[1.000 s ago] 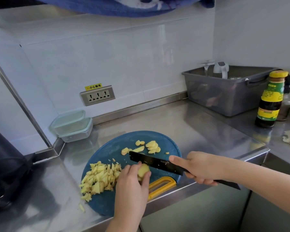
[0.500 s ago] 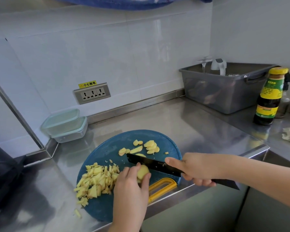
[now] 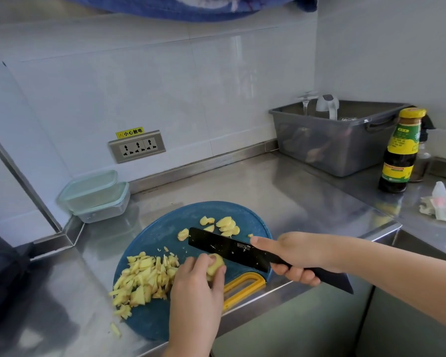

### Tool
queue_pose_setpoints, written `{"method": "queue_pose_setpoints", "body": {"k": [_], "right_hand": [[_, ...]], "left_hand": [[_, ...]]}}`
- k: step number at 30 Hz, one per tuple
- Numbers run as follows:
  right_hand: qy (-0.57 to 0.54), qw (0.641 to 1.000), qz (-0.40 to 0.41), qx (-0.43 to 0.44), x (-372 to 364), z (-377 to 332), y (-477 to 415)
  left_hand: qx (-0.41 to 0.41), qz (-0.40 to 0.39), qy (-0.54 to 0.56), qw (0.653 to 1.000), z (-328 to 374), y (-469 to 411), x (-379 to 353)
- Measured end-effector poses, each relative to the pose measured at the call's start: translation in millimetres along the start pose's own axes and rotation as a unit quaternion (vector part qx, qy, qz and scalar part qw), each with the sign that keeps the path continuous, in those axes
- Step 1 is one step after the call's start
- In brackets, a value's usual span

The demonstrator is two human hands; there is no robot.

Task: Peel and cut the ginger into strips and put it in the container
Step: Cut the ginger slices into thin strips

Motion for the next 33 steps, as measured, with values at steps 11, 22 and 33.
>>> {"method": "queue_pose_setpoints", "body": {"k": [11,22,33], "right_hand": [[0.013,0.998,-0.033,-0.043,-6,-2,-3],[0.041,0.998,0.012,-0.054,-24,-26,-18],[-0.041,0.997,-0.003,0.062,-6,-16,-6]], "left_hand": [[-0.017,0.009,-0.001,1.000,1,-2,-1],[-0.004,0.006,0.009,1.000,3,0,3],[0.025,0.003,0.034,0.999,1,0,6]]}}
Point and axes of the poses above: each hand's wrist, its own y-axis away from the middle knuckle, its own x-axis out of the back of the hand, z = x × y, the point moved 8 cm from there along -y, towards the middle knuckle, and after that the axes turned 7 degrees about z, right-handed, at the moved point
